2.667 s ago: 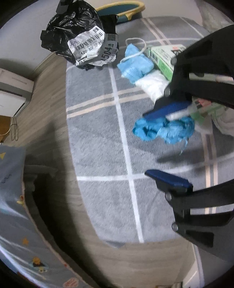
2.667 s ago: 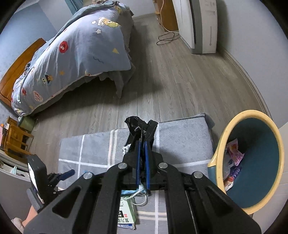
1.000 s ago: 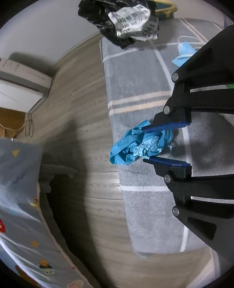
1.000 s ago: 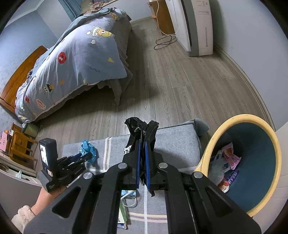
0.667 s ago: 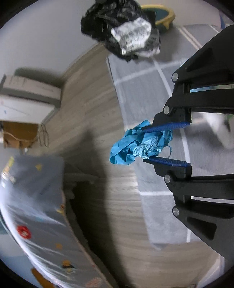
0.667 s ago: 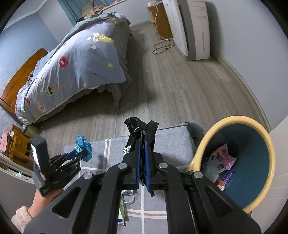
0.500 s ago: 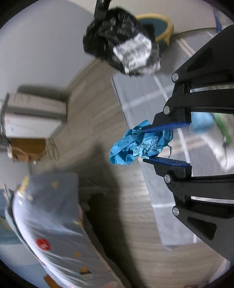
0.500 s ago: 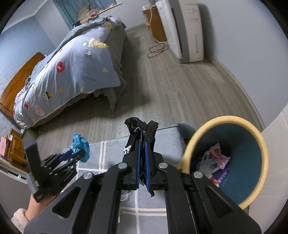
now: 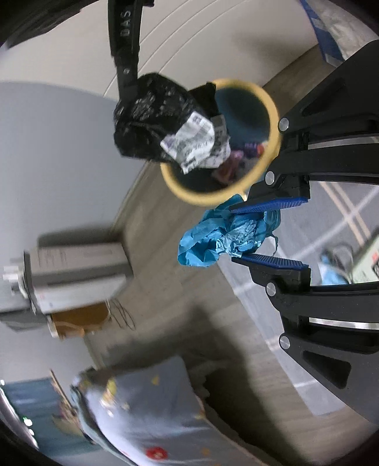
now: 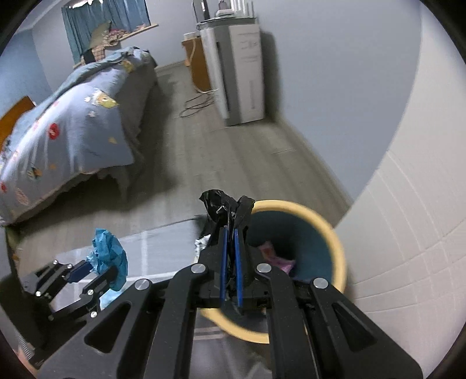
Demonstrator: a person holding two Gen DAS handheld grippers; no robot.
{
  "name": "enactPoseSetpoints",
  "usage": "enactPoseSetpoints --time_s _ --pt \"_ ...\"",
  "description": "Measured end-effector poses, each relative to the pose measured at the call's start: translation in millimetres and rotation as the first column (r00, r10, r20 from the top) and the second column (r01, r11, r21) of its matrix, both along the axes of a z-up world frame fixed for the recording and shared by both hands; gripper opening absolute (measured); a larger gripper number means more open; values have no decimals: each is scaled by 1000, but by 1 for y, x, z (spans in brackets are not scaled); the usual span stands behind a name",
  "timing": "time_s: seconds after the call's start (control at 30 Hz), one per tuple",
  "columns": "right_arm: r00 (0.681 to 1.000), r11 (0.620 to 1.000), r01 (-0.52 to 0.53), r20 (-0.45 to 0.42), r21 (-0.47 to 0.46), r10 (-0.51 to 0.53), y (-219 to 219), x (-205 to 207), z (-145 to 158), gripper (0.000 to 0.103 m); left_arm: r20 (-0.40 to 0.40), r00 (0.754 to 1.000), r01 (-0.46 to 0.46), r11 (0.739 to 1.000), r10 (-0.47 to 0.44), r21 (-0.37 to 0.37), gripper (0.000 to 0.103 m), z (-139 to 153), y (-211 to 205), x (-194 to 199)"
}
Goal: Collect trash
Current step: 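Carry glove and black bag over the wastebasket and open both tools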
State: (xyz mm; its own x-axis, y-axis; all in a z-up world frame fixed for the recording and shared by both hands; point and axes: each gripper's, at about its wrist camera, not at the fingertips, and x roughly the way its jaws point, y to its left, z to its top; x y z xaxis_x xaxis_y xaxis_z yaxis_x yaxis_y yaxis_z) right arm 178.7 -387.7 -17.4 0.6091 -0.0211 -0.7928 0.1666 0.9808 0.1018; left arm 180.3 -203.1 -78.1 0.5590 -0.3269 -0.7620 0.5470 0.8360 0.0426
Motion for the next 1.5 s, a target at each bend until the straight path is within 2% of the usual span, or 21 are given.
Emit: enactPoseSetpoints --time_s 0.13,0.3,0.4,0.6,0.83,0.97,1.03,1.07,1.13,1.2,1.23,1.33,1.4,1.5 --pt "1000 1000 23 -9 -7 -23 -20 -6 -4 5 -50 997 51 998 -52 -22 29 -7 -36 -6" --pt "997 998 64 -52 2 -63 -43 -8 -18 5 -88 991 98 995 -98 -3 29 -23 -71 -10" --pt "993 995 90 -82 36 -87 -59 -9 -31 5 -96 989 113 994 -112 8 29 -28 -79 -7" --pt "986 992 115 -126 43 -109 -76 -6 -53 5 -105 987 125 992 -122 19 29 -32 -100 0" --pt "982 990 126 -147 63 -115 -78 5 -64 5 -109 984 147 987 -141 58 29 -42 -122 3" --pt "985 991 119 -133 62 -110 -76 8 -64 5 -121 986 120 992 -117 24 39 -41 -119 8" --pt "986 993 110 -133 53 -102 -75 7 -64 6 -119 987 113 993 -111 13 52 -41 -116 9" --pt "986 993 104 -137 47 -97 -73 8 -64 7 -112 988 112 994 -109 14 55 -40 -115 8" --pt "986 994 100 -140 41 -94 -72 8 -64 13 -105 988 110 994 -109 9 64 -40 -112 7" --pt "986 995 96 -141 36 -90 -68 9 -62 30 -99 990 102 995 -100 8 72 -39 -108 7" --pt "987 995 94 -138 34 -88 -66 8 -60 34 -92 991 94 996 -93 9 78 -37 -105 6" --pt "990 996 84 -116 22 -81 -60 6 -50 49 -82 994 74 997 -73 9 85 -32 -96 3" --pt "991 997 78 -107 17 -75 -56 4 -45 68 -71 996 55 998 -53 20 89 -27 -89 1" --pt "994 998 70 -88 -2 -70 -48 -1 -37 88 -56 998 40 999 -39 16 91 -17 -77 -3"
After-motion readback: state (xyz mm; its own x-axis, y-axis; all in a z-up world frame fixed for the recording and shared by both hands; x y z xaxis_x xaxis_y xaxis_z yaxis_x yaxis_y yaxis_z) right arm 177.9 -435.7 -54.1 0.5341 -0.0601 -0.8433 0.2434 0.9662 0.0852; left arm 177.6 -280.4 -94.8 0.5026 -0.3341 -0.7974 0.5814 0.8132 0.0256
